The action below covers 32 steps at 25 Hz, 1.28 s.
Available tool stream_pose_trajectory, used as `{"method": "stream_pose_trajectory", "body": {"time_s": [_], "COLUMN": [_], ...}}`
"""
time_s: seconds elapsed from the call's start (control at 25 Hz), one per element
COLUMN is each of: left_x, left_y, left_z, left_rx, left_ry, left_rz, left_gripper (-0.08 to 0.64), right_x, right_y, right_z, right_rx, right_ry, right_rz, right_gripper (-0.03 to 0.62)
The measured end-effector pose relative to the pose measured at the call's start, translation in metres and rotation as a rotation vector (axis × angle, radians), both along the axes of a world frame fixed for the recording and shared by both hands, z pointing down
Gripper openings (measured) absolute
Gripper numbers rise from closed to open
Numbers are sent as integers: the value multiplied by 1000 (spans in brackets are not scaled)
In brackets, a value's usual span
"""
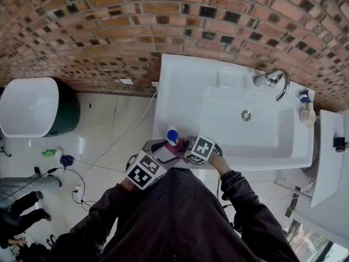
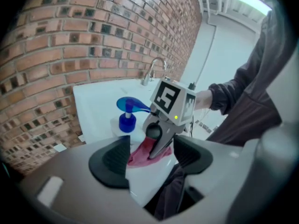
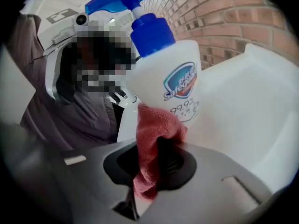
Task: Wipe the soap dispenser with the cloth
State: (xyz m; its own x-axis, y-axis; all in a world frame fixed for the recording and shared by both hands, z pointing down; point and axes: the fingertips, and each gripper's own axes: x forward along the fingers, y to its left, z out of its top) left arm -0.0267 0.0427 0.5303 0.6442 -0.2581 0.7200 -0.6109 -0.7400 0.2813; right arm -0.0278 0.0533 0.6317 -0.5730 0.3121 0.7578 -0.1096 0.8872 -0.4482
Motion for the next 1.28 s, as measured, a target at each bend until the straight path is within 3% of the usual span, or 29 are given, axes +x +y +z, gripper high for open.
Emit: {"method": "stream_pose_trajectory", "body": {"time_s": [0.2,0.48,0.64,0.88,1.08,1.16,1.28], "left_x": [-9,-3,-2,-4,-18,-17,-17], "left_y": [-19,-36,-44,-43,-42,-40,-39], "left_z": [7,33,34,35,37,38,38], "left_rx": [-4,-38,-28,4,122,154,146], "left_ry": [-49,-184,-200,-276,-404,-426,-425], "left_rz": [-99,-137,-132,39,268,368,438], "left_gripper": [304,301,278,249,183,178,176], "right_x": [23,76,91,86,83,82,75], "right_y": [6,5,7,1,-9,-17,-41], "right_z": [-24,-69,-73,-77,-79,-81,-90], "right_rx": [13,105,124,129,148,174,238], "right_ry": [35,-20,-21,-45,-58,-61,-96], "right_rz": [-26,163,223,280,302,322,393], "right_gripper": [58,58,58,58,58,58,58]}}
